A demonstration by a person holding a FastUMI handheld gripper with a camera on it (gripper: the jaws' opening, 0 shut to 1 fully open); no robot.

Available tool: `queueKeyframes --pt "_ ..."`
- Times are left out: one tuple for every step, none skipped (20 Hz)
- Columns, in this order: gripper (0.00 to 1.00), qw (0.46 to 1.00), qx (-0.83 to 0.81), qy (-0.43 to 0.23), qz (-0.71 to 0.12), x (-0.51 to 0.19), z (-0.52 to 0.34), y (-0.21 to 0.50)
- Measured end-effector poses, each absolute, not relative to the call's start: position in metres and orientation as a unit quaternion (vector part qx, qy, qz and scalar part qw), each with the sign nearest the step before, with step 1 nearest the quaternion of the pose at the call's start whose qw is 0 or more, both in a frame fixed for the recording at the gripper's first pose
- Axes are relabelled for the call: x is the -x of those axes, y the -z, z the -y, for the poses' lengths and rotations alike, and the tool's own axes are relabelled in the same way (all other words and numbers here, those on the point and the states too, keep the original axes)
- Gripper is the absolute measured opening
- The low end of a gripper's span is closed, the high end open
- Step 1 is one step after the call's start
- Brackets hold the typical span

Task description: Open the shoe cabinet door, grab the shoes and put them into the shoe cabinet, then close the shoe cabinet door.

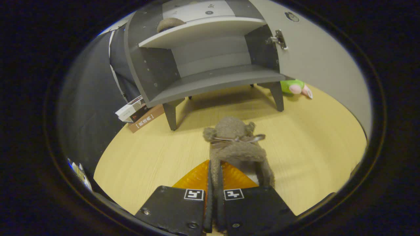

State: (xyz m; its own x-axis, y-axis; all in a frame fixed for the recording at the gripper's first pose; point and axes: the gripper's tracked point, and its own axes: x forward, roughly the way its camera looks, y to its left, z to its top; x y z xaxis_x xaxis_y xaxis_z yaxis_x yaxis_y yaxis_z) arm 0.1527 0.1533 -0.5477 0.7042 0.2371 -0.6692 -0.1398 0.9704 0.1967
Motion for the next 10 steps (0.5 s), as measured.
queueKeyframes --pt "0.09 0.924 -0.063 -0.107 -0.363 -0.146 -0.150 0.534" --pt "0.09 0.924 -0.068 -0.117 -0.357 -0.139 -0.152 0.520" --pt "0.09 0.925 -0.068 -0.125 -0.352 -0.133 -0.154 0.508" --pt "0.09 0.929 -0.061 -0.126 -0.343 -0.130 -0.152 0.493" --pt "0.09 0.935 -0.054 -0.127 -0.327 -0.129 -0.149 0.476" --pt "0.09 0.939 -0.051 -0.130 -0.313 -0.126 -0.149 0.458" --pt "0.09 0.943 -0.052 -0.136 -0.301 -0.122 -0.151 0.437" --pt "0.09 0.946 -0.051 -0.143 -0.287 -0.119 -0.152 0.417" --pt "0.09 0.950 -0.048 -0.149 -0.271 -0.116 -0.151 0.397" --pt "0.09 0.953 -0.039 -0.154 -0.256 -0.115 -0.150 0.378"
